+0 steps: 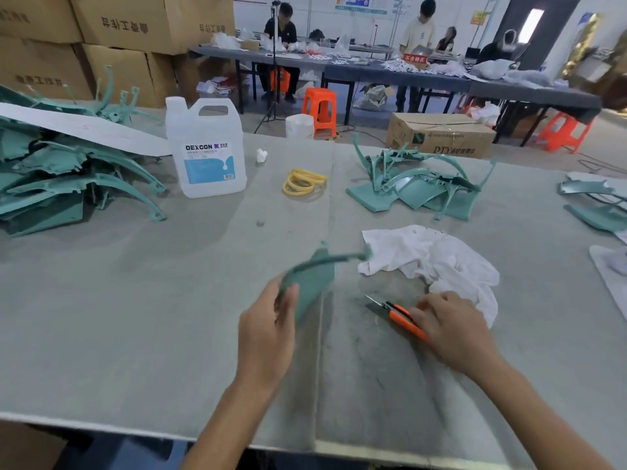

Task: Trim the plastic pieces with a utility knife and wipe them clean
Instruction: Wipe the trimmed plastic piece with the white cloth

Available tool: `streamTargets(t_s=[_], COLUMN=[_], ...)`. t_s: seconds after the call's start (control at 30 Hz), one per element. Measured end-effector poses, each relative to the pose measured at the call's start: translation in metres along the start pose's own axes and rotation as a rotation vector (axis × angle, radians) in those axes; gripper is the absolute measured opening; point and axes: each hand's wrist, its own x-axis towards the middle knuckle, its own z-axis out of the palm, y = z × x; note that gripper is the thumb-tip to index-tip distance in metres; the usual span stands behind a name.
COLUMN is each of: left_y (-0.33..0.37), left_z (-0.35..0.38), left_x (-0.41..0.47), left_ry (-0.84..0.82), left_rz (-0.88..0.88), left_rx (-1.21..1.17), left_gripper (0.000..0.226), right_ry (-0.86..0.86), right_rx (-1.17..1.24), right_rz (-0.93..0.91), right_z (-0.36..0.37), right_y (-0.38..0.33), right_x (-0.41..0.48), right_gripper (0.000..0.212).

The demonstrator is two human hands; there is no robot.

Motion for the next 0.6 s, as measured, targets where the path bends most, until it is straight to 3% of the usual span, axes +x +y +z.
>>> streamTargets(t_s=[0.07,0.13,0.27,0.33,0.47,0.53,0.6], left_y=[0.003,0.008,0.013,0.011,0.004,0.002,0.002], left_z=[-0.011,-0.022,-0.035,-0.04,-0.05,-0.053,-0.054], left_x=[0.014,0.018,0.004,-0.006,-0.023,-0.028,-0.03], left_ry=[0.041,0.064,0.033,0.039,0.087,0.111,0.115], left_rz=[-0.238,-0.381,-0.509,-0.545,-0.606,-0.642,-0.671], left_rx=[-0.279,-0.5,-0.679,-0.717,-0.742,-0.751,-0.787], left_gripper=[0.031,0.015,0.018,0.019,0.017,0.017,0.017], right_ry=[0.194,0.232,-0.101,-0.136,-0.004,0.073,0.138], right_rx=[-0.053,-0.065,-0.116,-0.206,-0.318,-0.247,-0.023], right_rz=[-0.001,0.08,0.244,0.258,0.28,0.277,0.274], right_z=[-0.006,-0.015,-0.009,0.006,0.012,0.003,-0.01], right_y=[0.004,0.012,0.036,0.048,0.056,0.052,0.043], right_x=[0.009,0.029,0.068,0.073,0.087,0.094,0.095], right_gripper=[0.017,0.04,0.066,0.066,0.066,0.057,0.041])
